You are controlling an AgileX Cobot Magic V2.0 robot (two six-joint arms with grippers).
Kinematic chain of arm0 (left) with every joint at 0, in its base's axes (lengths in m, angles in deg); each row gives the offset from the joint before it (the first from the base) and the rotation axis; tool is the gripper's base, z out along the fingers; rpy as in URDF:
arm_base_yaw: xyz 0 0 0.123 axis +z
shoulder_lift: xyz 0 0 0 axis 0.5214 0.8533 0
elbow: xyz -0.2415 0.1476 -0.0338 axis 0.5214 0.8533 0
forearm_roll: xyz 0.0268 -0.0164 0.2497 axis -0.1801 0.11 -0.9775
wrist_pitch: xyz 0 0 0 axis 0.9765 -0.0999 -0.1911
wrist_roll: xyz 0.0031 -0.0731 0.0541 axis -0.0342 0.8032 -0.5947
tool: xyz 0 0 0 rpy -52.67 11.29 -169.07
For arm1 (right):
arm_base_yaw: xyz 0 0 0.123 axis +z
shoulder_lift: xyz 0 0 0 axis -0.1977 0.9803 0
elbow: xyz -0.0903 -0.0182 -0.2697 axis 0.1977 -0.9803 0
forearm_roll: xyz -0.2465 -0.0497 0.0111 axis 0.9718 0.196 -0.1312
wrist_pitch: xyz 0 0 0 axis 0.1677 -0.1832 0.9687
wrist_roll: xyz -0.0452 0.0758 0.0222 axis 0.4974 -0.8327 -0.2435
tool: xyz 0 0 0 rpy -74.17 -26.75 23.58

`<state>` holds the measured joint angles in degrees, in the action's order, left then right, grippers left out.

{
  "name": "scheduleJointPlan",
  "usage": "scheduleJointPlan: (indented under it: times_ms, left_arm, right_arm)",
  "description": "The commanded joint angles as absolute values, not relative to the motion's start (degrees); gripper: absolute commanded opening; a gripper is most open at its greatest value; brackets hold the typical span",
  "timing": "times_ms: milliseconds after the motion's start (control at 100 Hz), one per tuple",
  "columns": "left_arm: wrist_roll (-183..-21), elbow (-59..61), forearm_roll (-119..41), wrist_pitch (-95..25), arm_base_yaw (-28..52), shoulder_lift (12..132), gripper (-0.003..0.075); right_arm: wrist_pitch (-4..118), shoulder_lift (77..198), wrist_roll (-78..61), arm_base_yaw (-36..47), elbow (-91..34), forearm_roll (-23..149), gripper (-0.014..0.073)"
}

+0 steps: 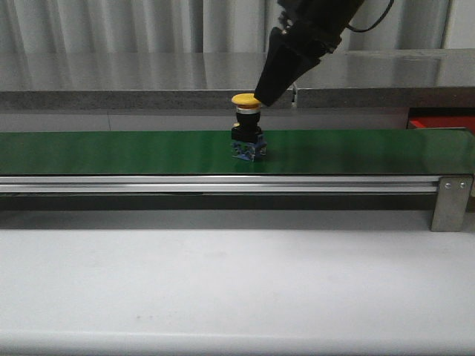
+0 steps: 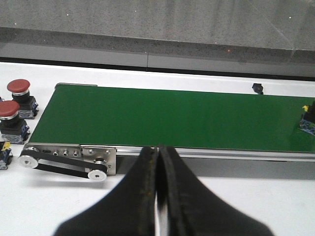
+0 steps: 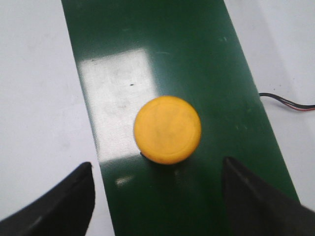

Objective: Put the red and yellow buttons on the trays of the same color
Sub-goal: 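Lower the right gripper over the yellow button on the belt, then grasp the yellow button with the right gripper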

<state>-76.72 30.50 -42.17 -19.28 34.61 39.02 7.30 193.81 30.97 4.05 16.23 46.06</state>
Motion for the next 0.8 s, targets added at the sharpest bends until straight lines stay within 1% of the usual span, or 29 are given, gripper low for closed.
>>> scheduleJointPlan:
  times_ms: [0, 790]
  left_arm:
    - [-76.71, 29.08, -40.88, -23.43, 34.06, 39.39, -0.002]
    - [-76.71, 29.08, -40.88, -23.43, 34.06, 39.39, -0.002]
  right_arm:
    - [7.74, 190.5, 31.75, 4.12, 17.58, 44.66, 0.0531]
    - [6.18, 190.53, 31.75, 4.02, 16.79, 46.82, 0.0531]
